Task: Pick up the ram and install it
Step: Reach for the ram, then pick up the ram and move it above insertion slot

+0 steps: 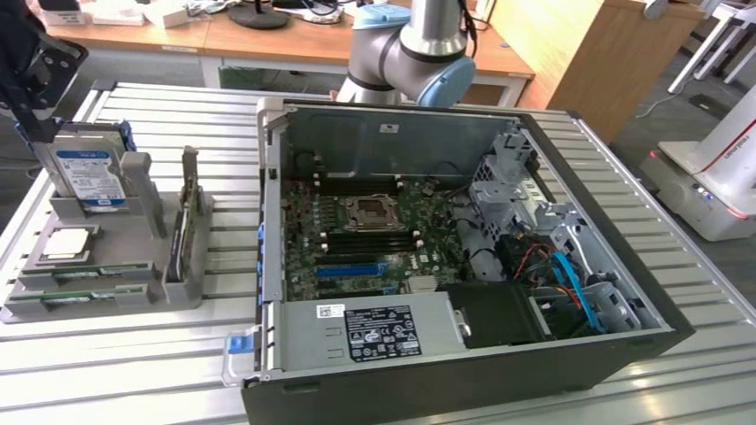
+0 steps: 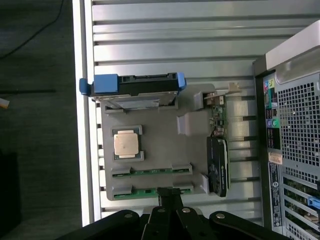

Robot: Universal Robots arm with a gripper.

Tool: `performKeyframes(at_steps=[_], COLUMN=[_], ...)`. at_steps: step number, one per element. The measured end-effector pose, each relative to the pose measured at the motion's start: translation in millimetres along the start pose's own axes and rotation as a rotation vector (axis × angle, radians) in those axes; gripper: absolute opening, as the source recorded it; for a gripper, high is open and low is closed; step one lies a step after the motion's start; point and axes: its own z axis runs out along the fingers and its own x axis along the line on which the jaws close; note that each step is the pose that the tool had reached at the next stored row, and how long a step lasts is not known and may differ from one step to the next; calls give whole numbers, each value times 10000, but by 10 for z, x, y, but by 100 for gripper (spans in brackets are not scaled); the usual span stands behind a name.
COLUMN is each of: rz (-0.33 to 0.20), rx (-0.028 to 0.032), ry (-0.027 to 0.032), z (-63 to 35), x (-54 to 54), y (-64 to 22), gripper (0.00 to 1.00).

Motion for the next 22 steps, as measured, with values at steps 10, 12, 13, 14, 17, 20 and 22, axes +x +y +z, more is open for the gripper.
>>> performKeyframes(at_steps=[10,12,13,14,17,20,22], rz=[1,0,1,1,1,1,1], rx=[0,0,0,1,0,0,1], ry=[0,0,1,0,0,0,1], z=[-5,-6,-6,-6,-6,-6,-6], x=[4,5,5,5,5,5,5], y=[-113,-127,-127,-127,-128,-128,-128], gripper=[11,11,11,11,11,11,11])
